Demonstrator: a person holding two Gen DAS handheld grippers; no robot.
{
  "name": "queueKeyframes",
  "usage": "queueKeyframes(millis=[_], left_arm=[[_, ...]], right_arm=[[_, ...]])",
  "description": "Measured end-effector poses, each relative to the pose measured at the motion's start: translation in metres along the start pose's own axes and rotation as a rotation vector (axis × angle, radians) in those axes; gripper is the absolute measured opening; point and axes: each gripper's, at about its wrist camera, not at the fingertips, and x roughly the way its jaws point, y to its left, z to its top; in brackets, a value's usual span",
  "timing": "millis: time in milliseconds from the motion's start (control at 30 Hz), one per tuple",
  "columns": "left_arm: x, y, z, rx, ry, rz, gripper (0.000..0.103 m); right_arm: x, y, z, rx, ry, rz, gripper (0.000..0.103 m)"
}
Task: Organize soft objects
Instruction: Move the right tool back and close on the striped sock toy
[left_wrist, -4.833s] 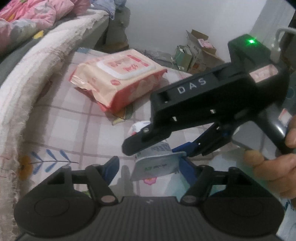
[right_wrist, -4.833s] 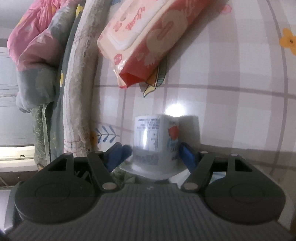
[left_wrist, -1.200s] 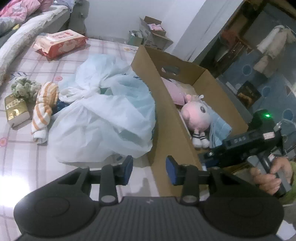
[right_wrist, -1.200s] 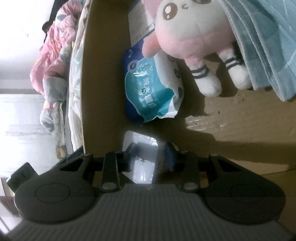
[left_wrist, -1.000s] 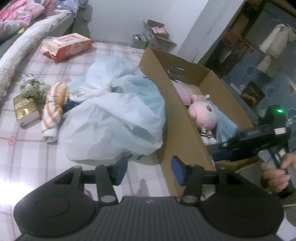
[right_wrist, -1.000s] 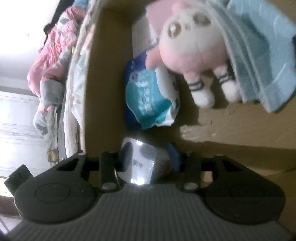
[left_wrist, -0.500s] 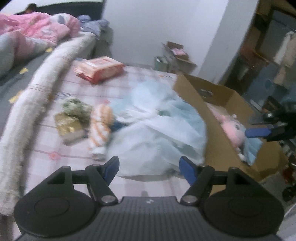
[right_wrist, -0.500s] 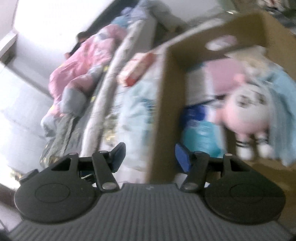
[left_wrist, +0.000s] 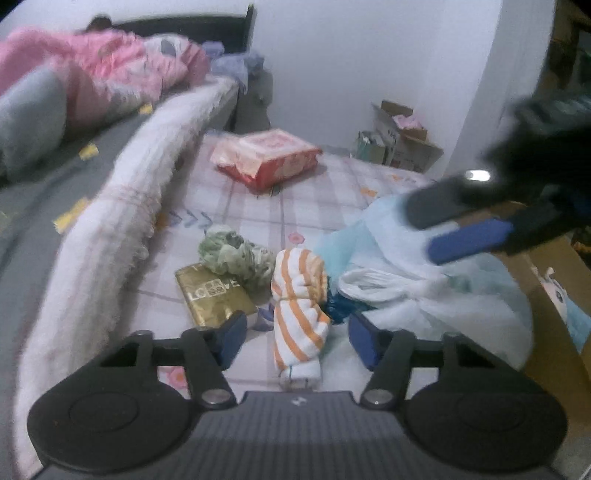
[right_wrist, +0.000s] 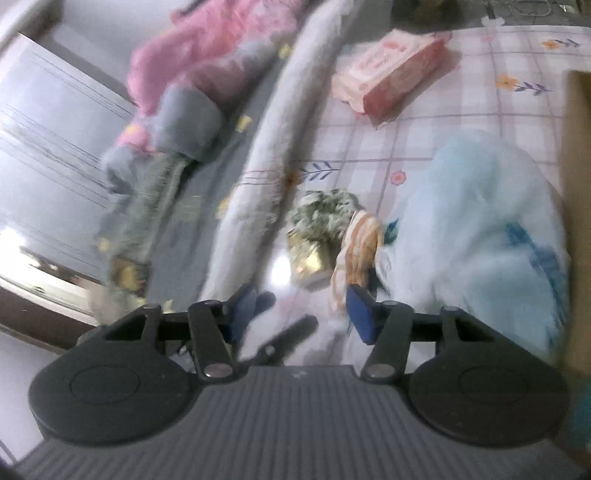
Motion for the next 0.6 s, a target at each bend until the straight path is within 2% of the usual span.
queueKeyframes(millis=[100, 167, 267, 400, 600], left_arm=[[0.027, 0.009, 0.004, -0.045, 0.066, -0.042, 0.057], [0.043, 0.013, 0.005, -0.065, 0.103, -0.069, 0.055], [0.059, 0.017, 0.002, -0.085, 0.144, -0.079, 0.049], [0.059, 0.017, -0.003, -0.097, 0.136, -0.090, 0.041], [0.029, 0.021, -0.005, -0.136, 0.095, -0.123, 0.037]], right_arm=[[0.042, 0.000, 0.022, 0.028, 0.083, -0.088, 0.049], [0.063, -0.002, 0.030, 0.029, 0.117, -0.154, 0.048], [0.084, -0.004, 0.036, 0.022, 0.154, -0.208, 0.048], [0.097, -0.007, 0.034, 0.025, 0.171, -0.227, 0.048], [0.096, -0.006, 0.028, 0.036, 0.175, -0.204, 0.048]])
